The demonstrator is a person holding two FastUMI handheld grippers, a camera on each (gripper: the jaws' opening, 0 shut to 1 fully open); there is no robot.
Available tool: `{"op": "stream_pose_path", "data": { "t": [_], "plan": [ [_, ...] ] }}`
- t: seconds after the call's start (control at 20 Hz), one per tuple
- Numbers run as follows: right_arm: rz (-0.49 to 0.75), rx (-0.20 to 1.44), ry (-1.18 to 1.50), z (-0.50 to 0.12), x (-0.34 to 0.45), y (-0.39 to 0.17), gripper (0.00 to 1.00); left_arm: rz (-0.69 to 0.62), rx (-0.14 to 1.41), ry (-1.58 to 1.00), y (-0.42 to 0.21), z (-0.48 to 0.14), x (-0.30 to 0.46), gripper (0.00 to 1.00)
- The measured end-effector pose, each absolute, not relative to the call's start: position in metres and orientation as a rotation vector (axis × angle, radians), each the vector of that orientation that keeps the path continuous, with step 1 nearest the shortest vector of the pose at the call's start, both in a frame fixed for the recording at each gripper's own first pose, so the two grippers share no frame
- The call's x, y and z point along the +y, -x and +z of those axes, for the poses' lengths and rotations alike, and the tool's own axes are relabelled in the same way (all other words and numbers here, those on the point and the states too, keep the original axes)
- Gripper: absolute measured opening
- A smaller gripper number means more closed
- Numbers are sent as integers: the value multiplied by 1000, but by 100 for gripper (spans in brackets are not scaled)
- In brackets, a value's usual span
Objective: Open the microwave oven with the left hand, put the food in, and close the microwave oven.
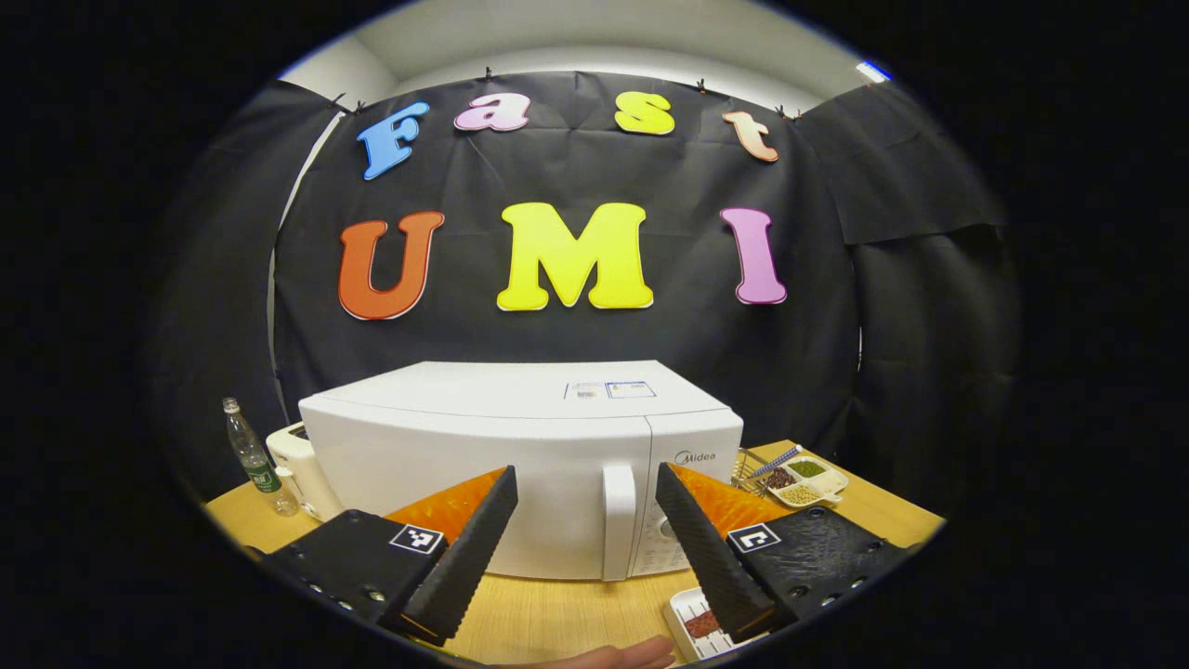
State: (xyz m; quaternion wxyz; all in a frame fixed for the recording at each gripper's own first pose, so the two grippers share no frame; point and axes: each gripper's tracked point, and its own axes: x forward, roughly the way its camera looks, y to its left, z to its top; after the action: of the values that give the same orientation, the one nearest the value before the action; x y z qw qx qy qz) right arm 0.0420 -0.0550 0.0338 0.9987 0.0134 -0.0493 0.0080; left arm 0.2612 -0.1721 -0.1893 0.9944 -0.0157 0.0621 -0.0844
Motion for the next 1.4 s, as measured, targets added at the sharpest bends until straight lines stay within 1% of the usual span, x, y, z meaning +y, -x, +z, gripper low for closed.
{"op": "stream_pose_path", "data": {
  "t": [0.05,0.1,0.3,0.4,0.45,0.5,0.55,0.6,0.65,0.7,0.75,0.85,0.9,0.95,1.0,1.05,1.15,1.2,1.25,1.3,1.4],
  "plan": [
    [15,-109,-27,37,-57,-42,95,-170,138,26,-267,-200,-179,95],
    [17,-117,-26,37,-58,-43,100,-171,153,26,-270,-210,-183,95],
    [9,-132,-18,30,-70,-48,100,-194,187,43,-288,-239,-199,95],
    [-3,-120,-2,22,-76,-56,100,-168,187,35,-293,-247,-196,95],
    [-10,-109,1,17,-80,-59,100,-157,175,25,-293,-246,-195,76],
    [-17,-99,6,13,-84,-62,100,-157,161,25,-294,-244,-199,86],
    [-24,-92,10,9,-88,-65,95,-159,155,14,-295,-243,-201,83],
    [-30,-84,10,5,-92,-69,95,-168,143,5,-295,-243,-206,66],
    [-33,-76,6,1,-95,-71,100,-157,132,-16,-293,-242,-206,53],
    [-36,-69,-1,-3,-98,-74,100,-150,134,-28,-295,-243,-204,38],
    [-40,-61,-8,-6,-101,-77,100,-113,123,-42,-292,-242,-195,49],
    [-40,-38,-24,-17,-105,-83,100,-120,141,15,-296,-245,-198,19],
    [-35,-23,-31,-23,-104,-84,100,-126,153,31,-295,-247,-198,19],
    [-32,-7,-37,-29,-106,-85,95,-134,167,36,-298,-252,-199,16],
    [-31,8,-43,-33,-107,-87,100,-139,165,28,-296,-249,-197,15],
    [-32,19,-45,-36,-109,-88,100,-137,171,26,-295,-249,-197,10],
    [-48,27,-46,-39,-114,-90,100,-130,186,19,-293,-250,-196,10],
    [-58,31,-42,-41,-117,-91,95,-124,205,17,-292,-251,-195,10],
    [-64,35,-34,-42,-119,-91,95,-123,222,32,-291,-251,-195,10],
    [-63,36,-29,-44,-117,-91,100,-129,233,55,-290,-252,-196,10],
    [-60,40,-20,-44,-117,-89,100,-146,247,56,-287,-254,-197,10]
  ]
}}
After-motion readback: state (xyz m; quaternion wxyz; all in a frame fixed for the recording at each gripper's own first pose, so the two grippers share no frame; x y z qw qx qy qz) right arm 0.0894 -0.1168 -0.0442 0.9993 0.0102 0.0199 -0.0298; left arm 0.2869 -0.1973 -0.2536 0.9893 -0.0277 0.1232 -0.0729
